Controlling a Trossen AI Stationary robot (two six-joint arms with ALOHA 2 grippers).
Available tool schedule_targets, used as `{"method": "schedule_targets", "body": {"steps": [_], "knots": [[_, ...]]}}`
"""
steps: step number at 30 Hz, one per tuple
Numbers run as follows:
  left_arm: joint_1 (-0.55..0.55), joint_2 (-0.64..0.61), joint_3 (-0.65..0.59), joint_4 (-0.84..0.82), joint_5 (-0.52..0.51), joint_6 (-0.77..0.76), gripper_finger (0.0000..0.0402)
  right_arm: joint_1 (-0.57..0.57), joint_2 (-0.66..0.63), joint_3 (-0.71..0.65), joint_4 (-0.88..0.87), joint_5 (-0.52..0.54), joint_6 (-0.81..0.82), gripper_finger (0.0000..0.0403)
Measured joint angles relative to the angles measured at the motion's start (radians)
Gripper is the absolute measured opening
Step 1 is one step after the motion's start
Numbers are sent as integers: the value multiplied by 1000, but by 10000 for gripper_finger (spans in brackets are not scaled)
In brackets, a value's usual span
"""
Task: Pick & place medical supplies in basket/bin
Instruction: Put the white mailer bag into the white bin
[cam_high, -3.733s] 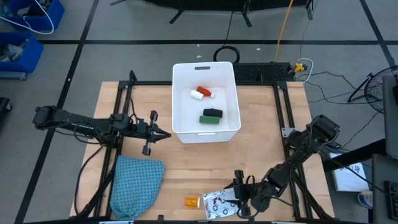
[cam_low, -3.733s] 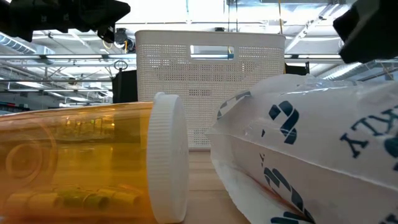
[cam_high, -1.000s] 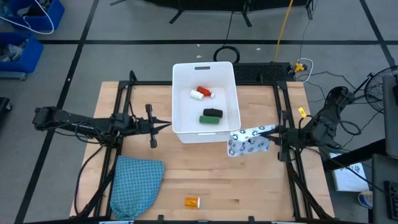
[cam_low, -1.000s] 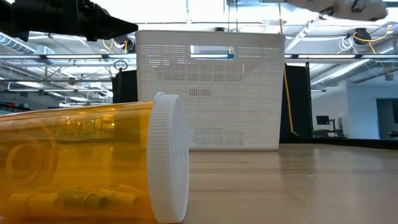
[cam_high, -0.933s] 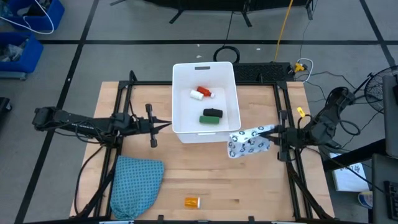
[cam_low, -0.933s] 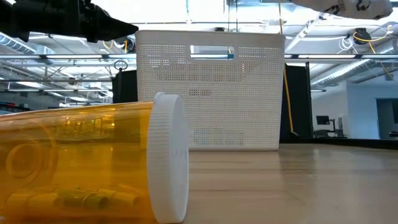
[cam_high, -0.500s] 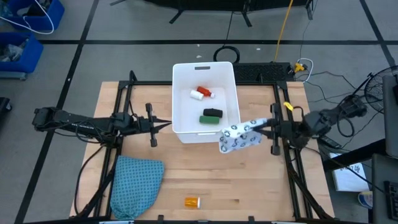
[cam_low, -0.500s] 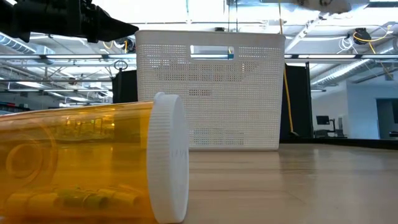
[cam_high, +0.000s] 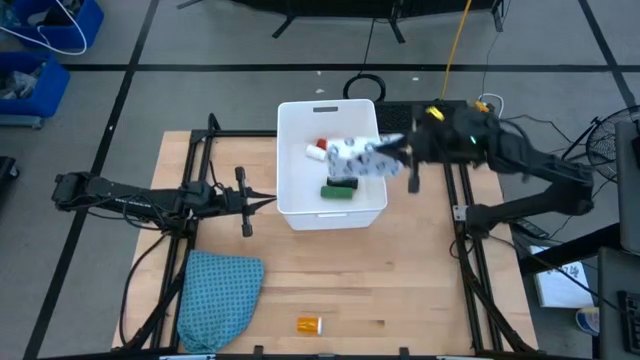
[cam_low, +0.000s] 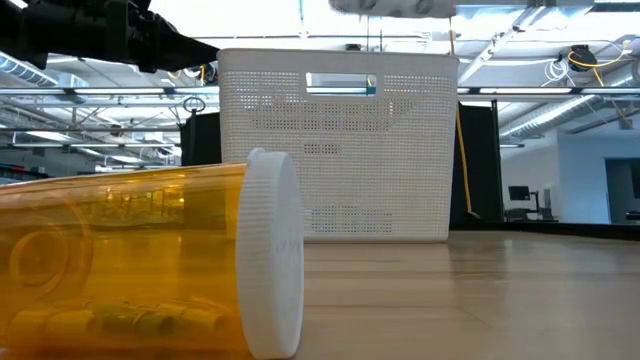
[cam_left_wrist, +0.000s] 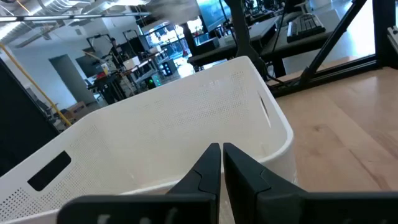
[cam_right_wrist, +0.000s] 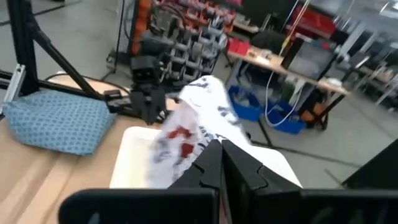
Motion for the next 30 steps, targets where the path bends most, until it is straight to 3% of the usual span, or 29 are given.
{"method": "schedule_targets", "body": {"steps": [4, 12, 18, 30], "knots": [[0, 0, 0, -7, 0, -18, 24, -142, 97, 77, -31, -125, -32, 0], [0, 0, 0, -30, 0, -19, 24, -350, 323, 81, 2, -308, -50, 0], [0, -1, 0, -40, 0, -15, 24, -378, 521, 81, 91, -431, -47, 0], [0, -1, 0, -70, 0, -25, 24, -384, 754, 80, 127, -431, -21, 0]]}}
